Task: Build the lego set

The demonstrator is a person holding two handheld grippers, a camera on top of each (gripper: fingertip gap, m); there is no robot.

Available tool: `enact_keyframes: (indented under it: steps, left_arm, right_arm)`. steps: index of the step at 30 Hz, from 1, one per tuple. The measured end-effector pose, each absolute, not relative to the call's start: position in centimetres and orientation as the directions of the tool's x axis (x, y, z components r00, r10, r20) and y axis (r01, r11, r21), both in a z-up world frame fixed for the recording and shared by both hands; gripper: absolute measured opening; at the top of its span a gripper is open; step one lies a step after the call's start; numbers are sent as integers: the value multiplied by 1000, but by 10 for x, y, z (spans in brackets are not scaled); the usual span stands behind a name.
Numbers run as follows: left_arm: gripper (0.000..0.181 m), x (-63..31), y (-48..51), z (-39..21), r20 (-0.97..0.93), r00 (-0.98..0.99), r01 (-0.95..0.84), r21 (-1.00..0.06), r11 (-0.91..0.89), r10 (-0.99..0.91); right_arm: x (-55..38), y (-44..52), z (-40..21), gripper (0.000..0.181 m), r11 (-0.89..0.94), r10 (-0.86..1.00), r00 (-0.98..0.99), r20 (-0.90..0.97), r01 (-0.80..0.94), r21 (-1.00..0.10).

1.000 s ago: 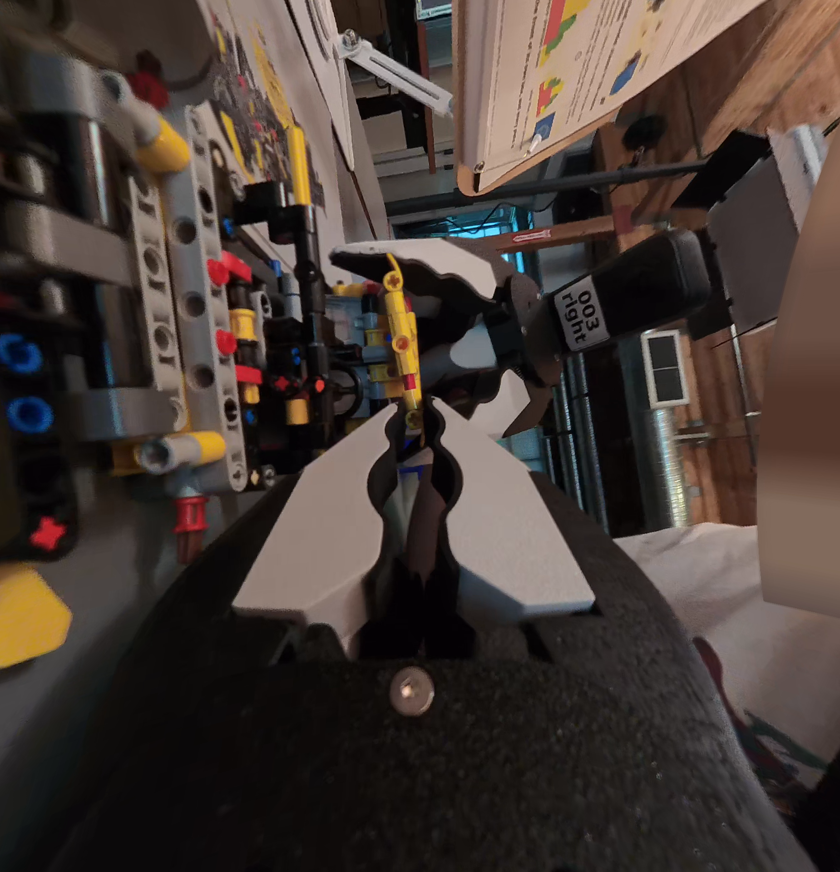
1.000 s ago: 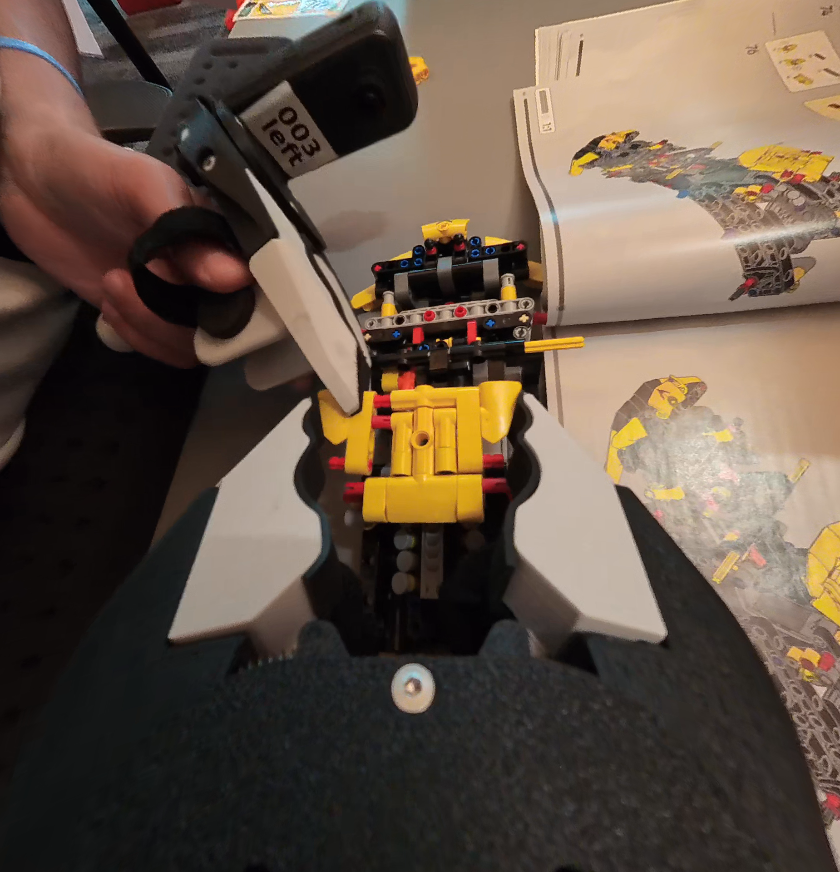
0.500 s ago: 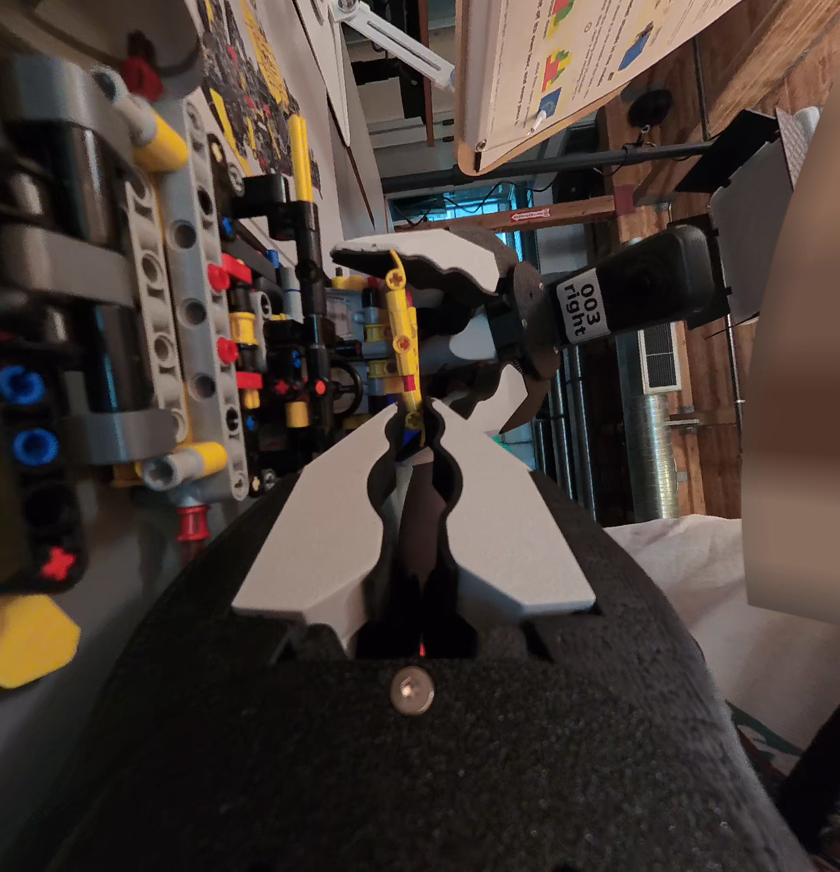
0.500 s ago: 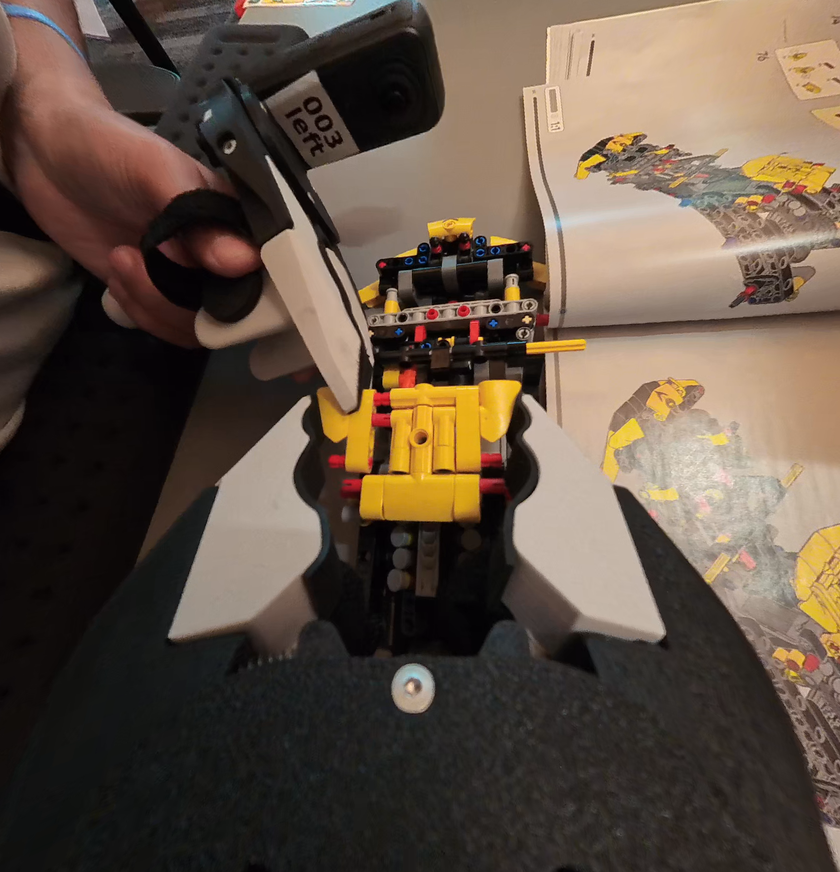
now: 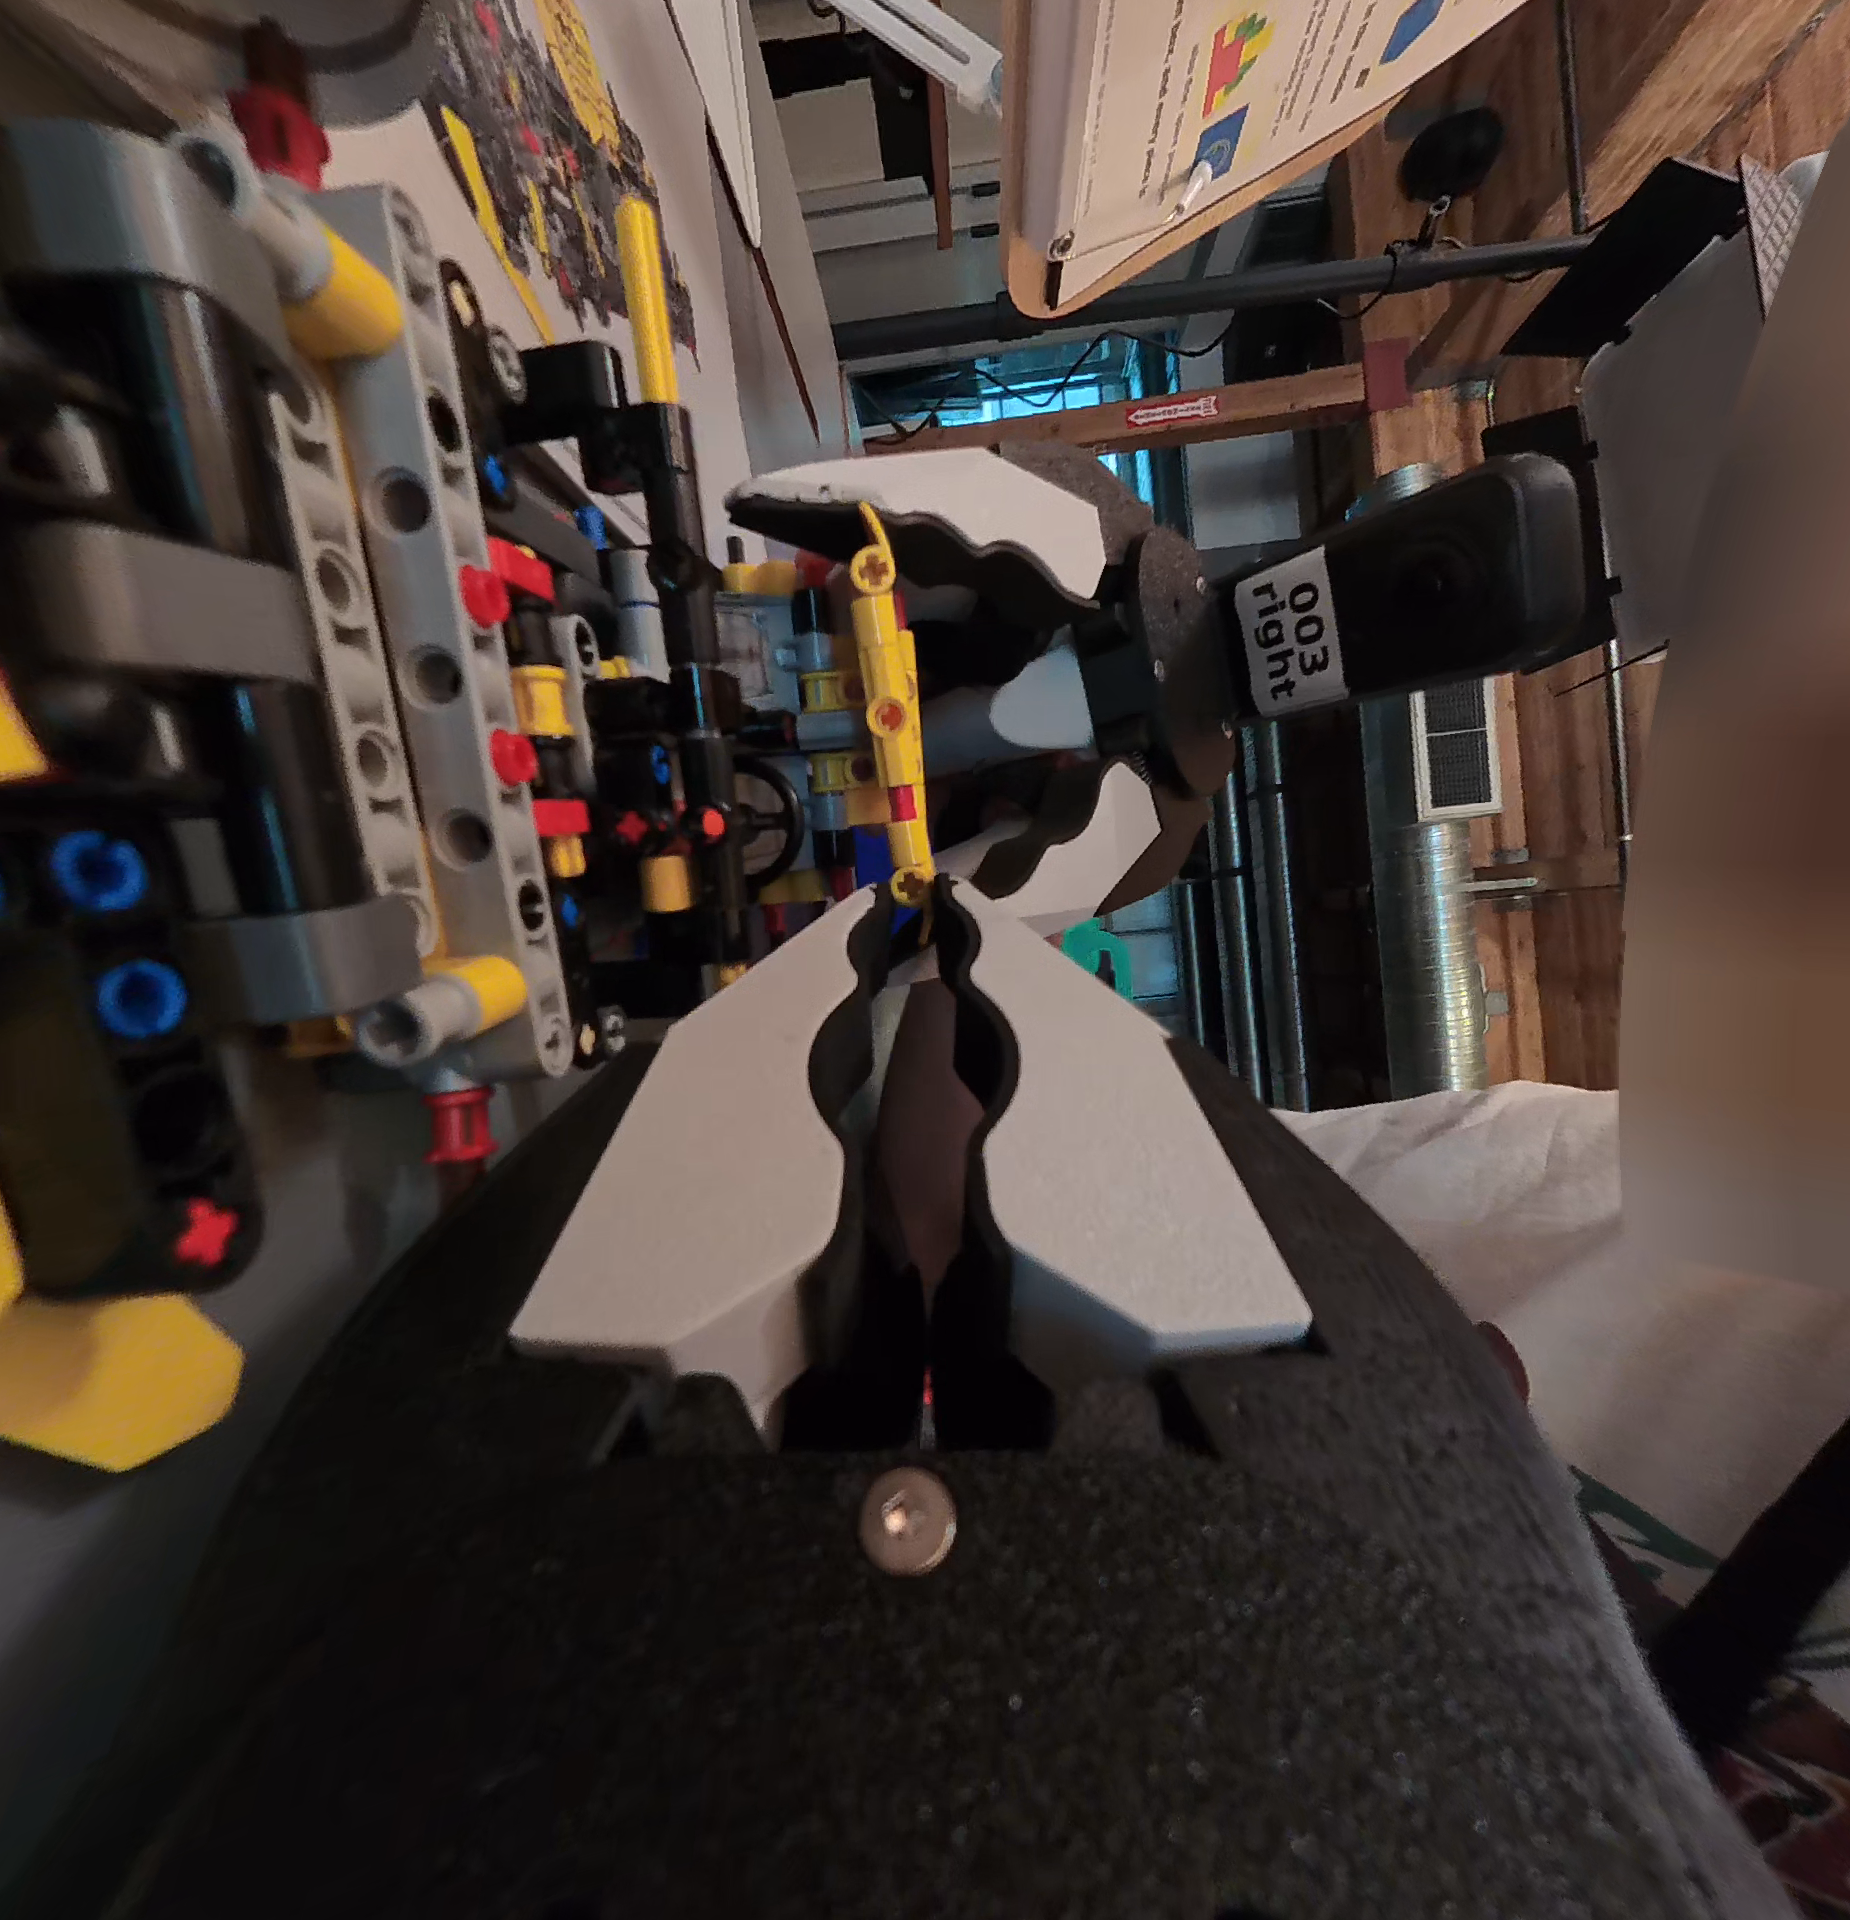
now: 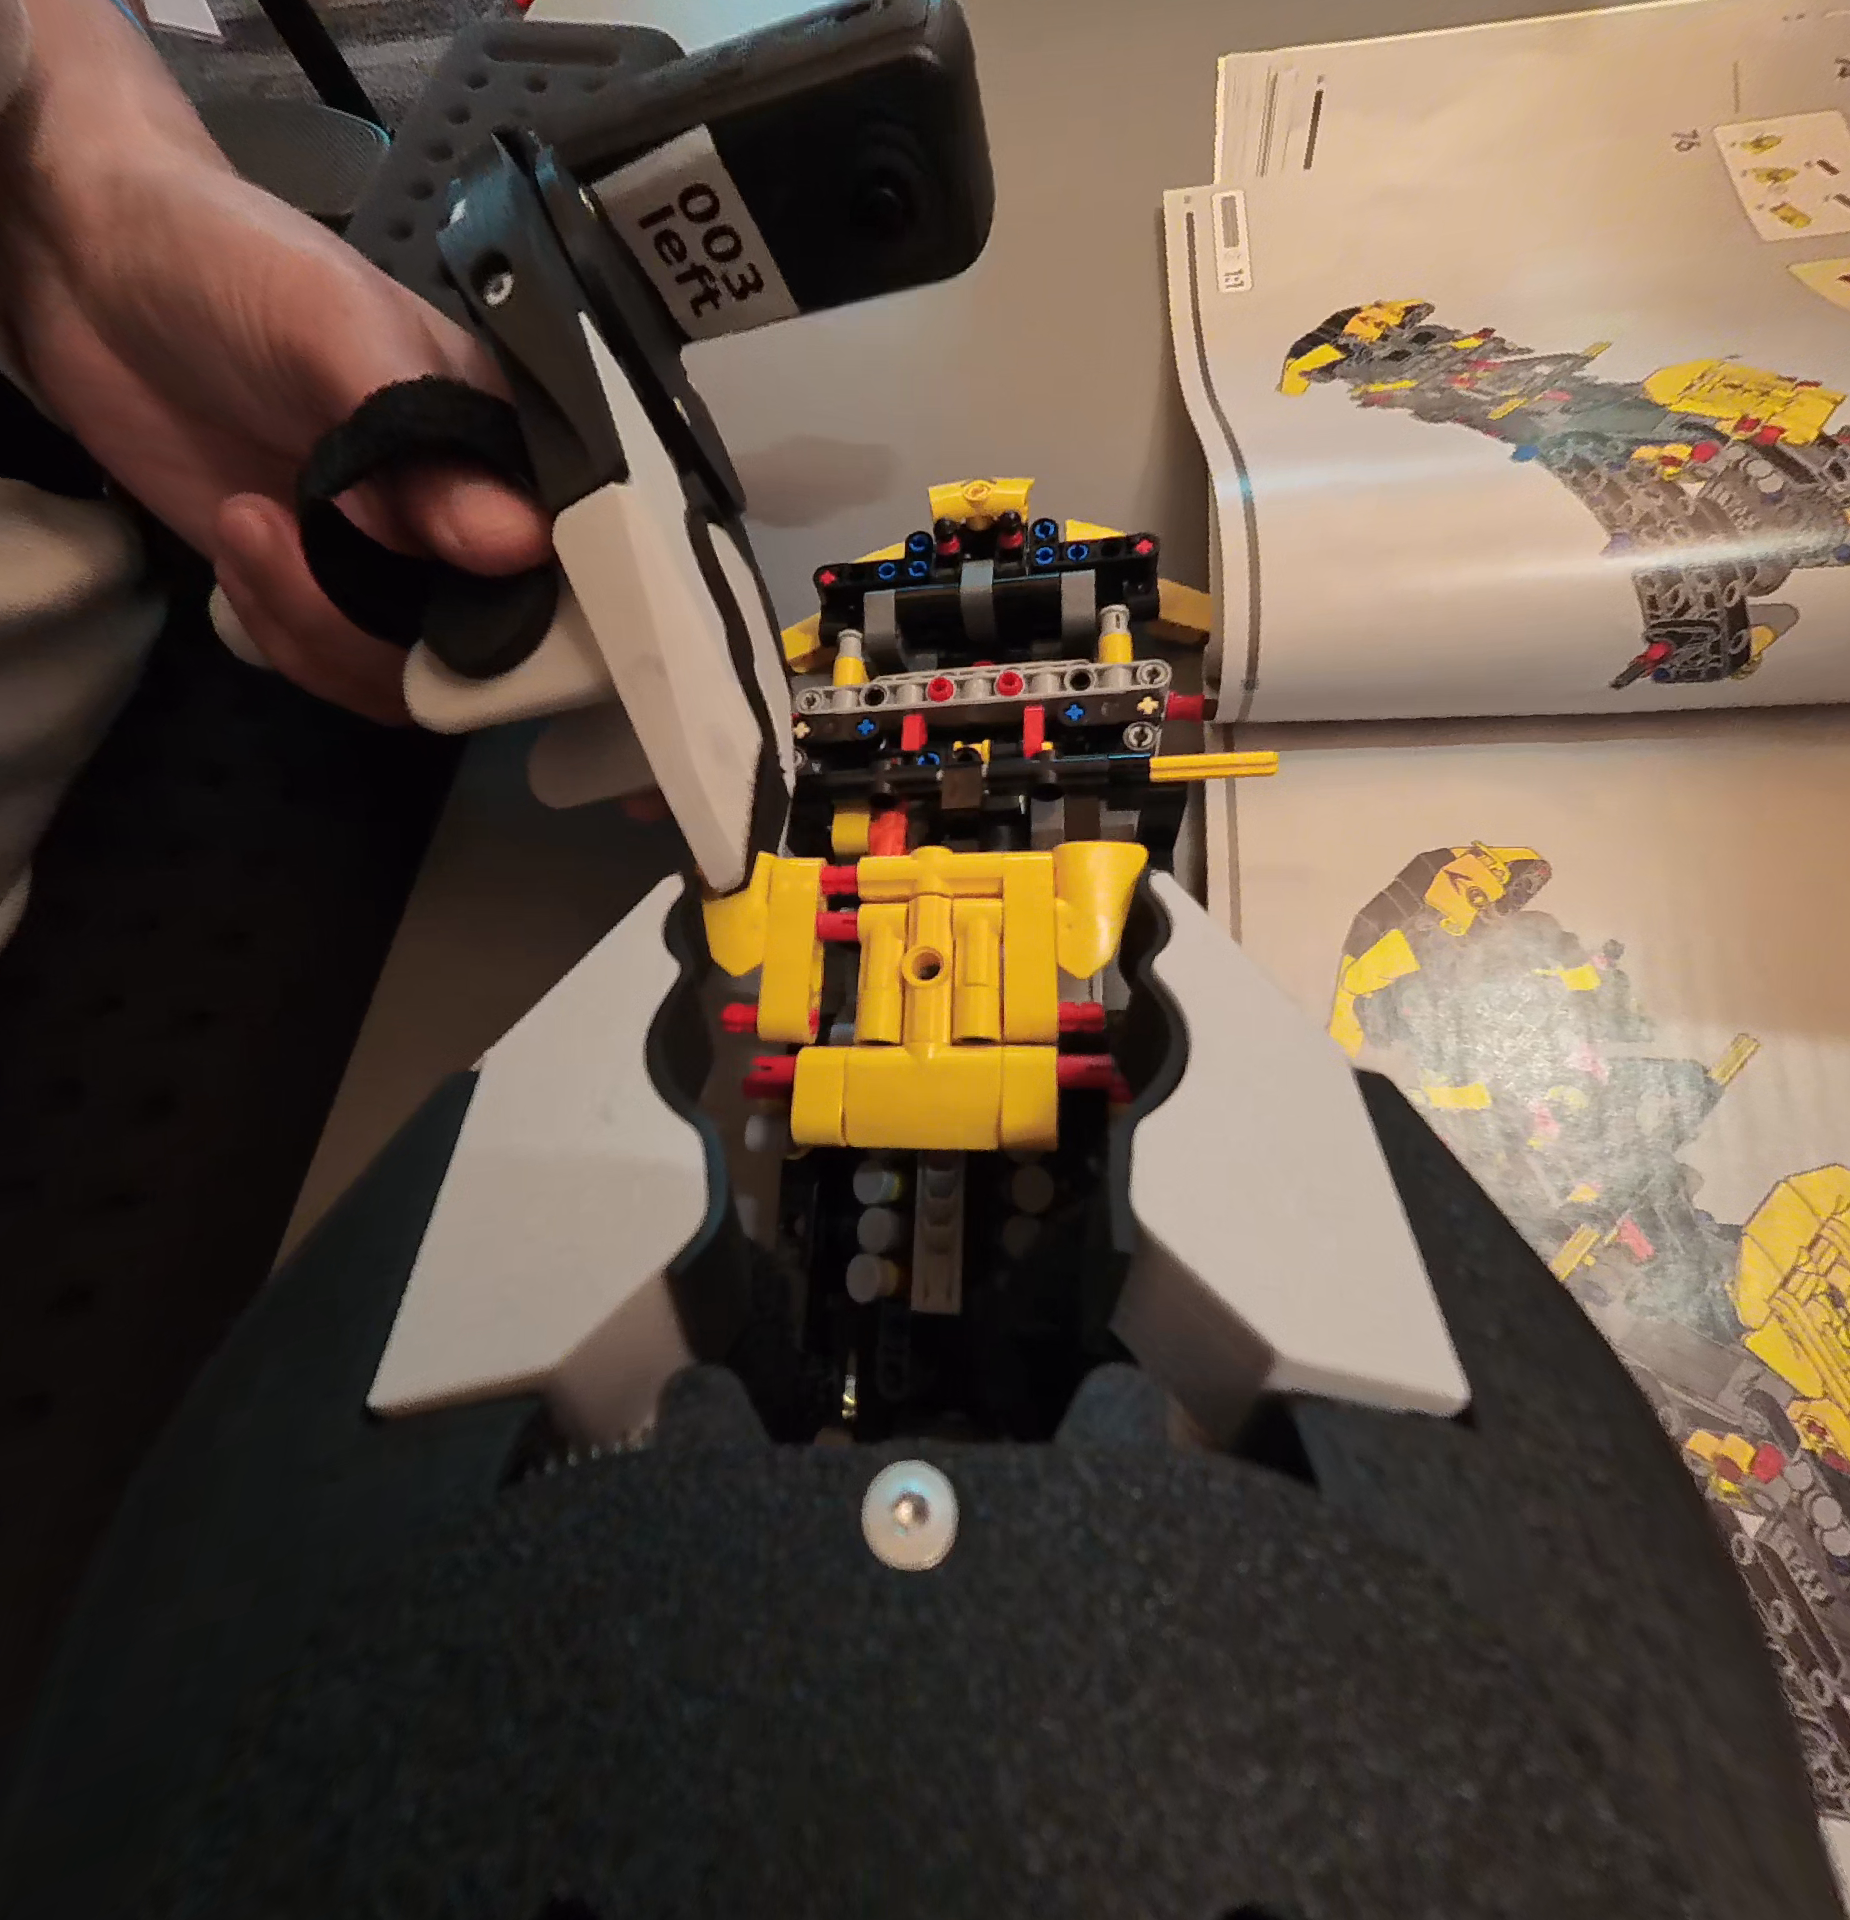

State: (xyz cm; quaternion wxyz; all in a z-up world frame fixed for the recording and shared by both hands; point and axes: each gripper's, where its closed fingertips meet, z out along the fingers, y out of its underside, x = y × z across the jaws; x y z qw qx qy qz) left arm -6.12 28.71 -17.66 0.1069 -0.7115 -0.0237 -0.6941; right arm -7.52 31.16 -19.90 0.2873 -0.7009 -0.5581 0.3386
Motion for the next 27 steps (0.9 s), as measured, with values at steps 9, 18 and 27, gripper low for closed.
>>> enact_keyframes:
  steps: [9, 18, 27]
  left_arm:
    - [7, -60, 287, -176, 997, 18, 215, -81, -973, -79]
    - [7, -58, 287, -175, 999, -30, 250, -6, -968, -14]
    - [7, -56, 288, -175, 998, 12, 249, -63, -966, -62]
  right_arm:
    - [-74, 311, -199, 79, -242, 970, 158, -184, 577, -780]
    - [-73, 309, -199, 78, -254, 967, 142, -210, 570, -781]
    - [-75, 312, -198, 80, -281, 960, 170, -224, 554, -784]
